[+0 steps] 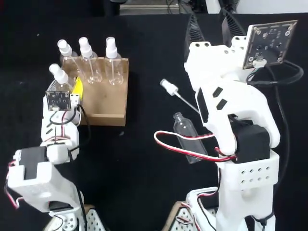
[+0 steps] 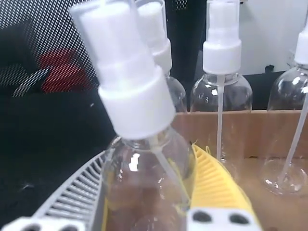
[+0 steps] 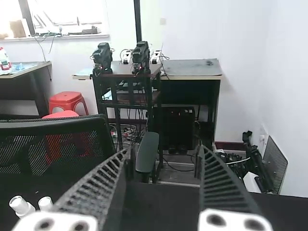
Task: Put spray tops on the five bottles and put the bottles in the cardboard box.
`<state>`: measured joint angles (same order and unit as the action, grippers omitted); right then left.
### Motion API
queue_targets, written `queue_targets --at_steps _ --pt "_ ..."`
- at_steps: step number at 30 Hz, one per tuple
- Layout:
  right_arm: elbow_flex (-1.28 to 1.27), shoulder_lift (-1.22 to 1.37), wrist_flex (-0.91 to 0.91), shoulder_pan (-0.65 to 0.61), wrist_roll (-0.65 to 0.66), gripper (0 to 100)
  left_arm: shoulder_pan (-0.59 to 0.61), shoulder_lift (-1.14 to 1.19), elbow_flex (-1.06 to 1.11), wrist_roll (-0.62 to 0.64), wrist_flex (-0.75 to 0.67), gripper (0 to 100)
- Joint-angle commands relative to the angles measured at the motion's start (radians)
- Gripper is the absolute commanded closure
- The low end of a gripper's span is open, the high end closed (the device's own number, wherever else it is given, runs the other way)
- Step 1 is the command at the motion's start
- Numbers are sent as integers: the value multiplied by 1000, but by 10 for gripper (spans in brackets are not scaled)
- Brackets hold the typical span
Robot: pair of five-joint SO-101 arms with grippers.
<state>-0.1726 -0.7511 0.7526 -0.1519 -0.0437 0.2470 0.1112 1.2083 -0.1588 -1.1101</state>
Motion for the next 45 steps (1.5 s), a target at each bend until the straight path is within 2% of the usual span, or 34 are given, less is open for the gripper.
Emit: queue_targets --at_steps 1,4,7,10,20,25,29,35,45 --pt "48 1 -23 12 -2 815 -8 61 -97 -3 -32 963" --pt "48 1 -23 12 -2 815 -8 95 -104 -3 -35 938" --pt "48 1 -23 12 -2 815 -8 117 -104 6 -35 837" --pt "48 1 -23 12 -2 815 -5 121 -104 75 -31 758" --pt "48 1 -23 12 -2 815 2 118 -101 83 -31 745" --pt "48 1 -23 12 -2 815 2 118 -97 18 -31 745" --pt "48 1 -23 12 -2 815 10 117 -97 17 -37 745" --pt "48 1 -23 12 -2 815 15 117 -96 25 -34 646" --pt "48 2 -23 11 -2 815 54 110 -88 17 -38 656"
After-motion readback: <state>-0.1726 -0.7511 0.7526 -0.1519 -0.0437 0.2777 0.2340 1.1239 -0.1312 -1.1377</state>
